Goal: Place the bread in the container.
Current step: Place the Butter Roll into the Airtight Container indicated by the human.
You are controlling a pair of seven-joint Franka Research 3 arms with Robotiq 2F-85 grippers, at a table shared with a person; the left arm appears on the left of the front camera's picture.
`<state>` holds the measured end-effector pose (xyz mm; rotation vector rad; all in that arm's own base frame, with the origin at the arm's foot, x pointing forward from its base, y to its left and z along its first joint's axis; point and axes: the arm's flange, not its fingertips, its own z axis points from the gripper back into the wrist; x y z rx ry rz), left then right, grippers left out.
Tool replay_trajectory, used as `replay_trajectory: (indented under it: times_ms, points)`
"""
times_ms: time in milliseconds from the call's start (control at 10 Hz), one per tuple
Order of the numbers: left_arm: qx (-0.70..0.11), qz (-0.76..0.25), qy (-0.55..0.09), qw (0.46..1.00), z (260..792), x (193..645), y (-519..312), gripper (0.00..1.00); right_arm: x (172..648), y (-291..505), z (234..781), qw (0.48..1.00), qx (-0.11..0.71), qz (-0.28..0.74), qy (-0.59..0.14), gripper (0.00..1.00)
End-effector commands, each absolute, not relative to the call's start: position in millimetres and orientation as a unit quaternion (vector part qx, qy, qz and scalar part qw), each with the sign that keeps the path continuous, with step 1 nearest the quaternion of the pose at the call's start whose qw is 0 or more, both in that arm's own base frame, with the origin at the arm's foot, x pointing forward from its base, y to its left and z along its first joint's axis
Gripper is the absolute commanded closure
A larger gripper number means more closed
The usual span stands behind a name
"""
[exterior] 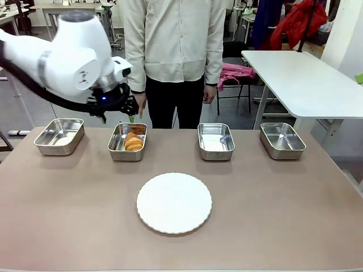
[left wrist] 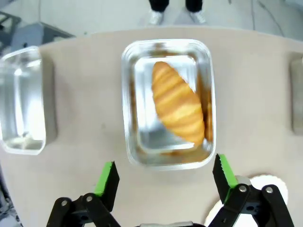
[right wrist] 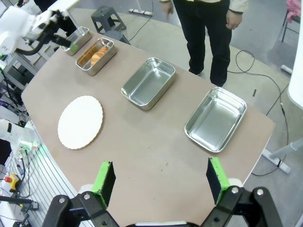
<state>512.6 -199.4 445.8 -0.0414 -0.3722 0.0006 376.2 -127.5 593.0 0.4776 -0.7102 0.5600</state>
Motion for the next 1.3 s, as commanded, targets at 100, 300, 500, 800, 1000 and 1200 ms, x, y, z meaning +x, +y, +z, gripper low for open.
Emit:
replay_trajectory:
  times_ms: [100,300,500,800,1000,1200]
  points:
    - [-0.021,0.007,-0.208,0.978,433.6,429.3,-180.4,0.00,377.4,-128.4,593.8,0.865,0.237,0.271,-0.350,0.00]
    - [-0.037,0.006,-0.229,0.973,416.5,391.1,-171.7,0.00,377.4,-128.4,593.8,0.865,0.237,0.271,-0.350,0.00]
    - [-0.033,-0.004,-0.234,0.972,400.0,363.2,-175.5,0.00,377.4,-128.4,593.8,0.865,0.237,0.271,-0.350,0.00]
    - [-0.004,-0.033,-0.205,0.978,393.7,365.1,-183.1,0.00,377.4,-128.4,593.8,0.865,0.237,0.271,-0.350,0.00]
    - [-0.027,-0.019,-0.221,0.975,403.9,373.8,-195.4,0.00,377.4,-128.4,593.8,0.865,0.237,0.271,-0.350,0.00]
    - [-0.027,-0.019,-0.221,0.975,403.9,373.8,-195.4,0.00,377.4,-128.4,593.8,0.865,0.237,0.271,-0.350,0.00]
